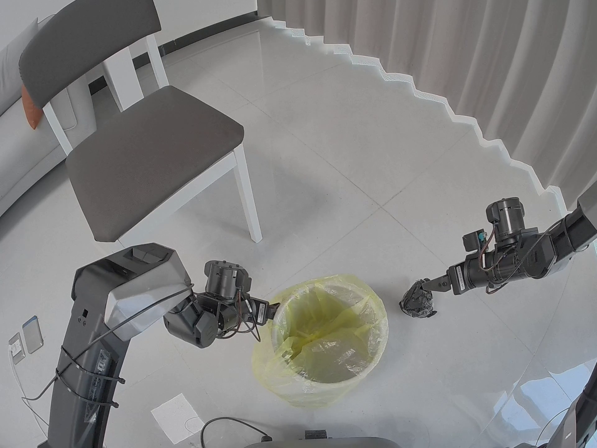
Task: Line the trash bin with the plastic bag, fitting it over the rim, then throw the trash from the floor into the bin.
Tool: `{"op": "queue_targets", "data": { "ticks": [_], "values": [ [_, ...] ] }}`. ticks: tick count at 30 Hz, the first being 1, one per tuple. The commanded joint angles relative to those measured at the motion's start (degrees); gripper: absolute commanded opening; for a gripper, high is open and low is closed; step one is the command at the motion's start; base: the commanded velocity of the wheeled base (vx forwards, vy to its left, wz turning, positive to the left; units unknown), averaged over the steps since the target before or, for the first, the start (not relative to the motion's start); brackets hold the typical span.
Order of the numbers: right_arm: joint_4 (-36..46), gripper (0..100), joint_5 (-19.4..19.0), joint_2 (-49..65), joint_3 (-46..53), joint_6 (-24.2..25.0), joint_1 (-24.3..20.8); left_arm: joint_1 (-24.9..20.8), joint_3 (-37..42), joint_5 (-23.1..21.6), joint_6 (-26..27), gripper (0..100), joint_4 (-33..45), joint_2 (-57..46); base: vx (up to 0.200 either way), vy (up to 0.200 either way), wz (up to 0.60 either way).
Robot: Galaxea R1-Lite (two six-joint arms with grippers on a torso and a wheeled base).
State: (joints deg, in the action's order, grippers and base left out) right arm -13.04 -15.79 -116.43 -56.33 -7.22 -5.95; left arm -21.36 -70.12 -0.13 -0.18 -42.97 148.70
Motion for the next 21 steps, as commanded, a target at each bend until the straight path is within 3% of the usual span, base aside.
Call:
{"op": "queue_targets", "data": {
  "ticks": [1, 6, 11, 17, 21],
  "values": [
    [0.04, 100, 0.05, -2.4, -2.03, -0.08, -0.38, -1.32, -7.4, 0.13, 1.94, 100, 6.5, 2.38, 0.0, 0.0, 0.0],
    [0.04, 100, 0.05, -2.84, -2.47, -0.08, -0.73, -0.88, -7.93, 0.13, 1.24, 100, 5.53, 2.21, 0.0, 0.0, 0.0],
    [0.12, 100, -0.03, -2.48, -2.38, -0.08, -0.2, 2.29, -0.37, -0.57, -1.31, 100, 0.61, -3.15, 0.0, 0.0, 0.0],
    [0.56, 100, 0.05, -2.22, -1.85, -0.08, 0.32, 4.22, 10.97, -6.28, -13.53, 100, -4.75, -10.98, 0.0, 0.0, 0.0],
    [0.92, 100, 0.05, -1.43, -1.15, -0.08, 0.76, 5.45, 16.86, -6.46, -14.49, 100, -9.94, -11.5, 0.0, 0.0, 0.0]
  ]
}}
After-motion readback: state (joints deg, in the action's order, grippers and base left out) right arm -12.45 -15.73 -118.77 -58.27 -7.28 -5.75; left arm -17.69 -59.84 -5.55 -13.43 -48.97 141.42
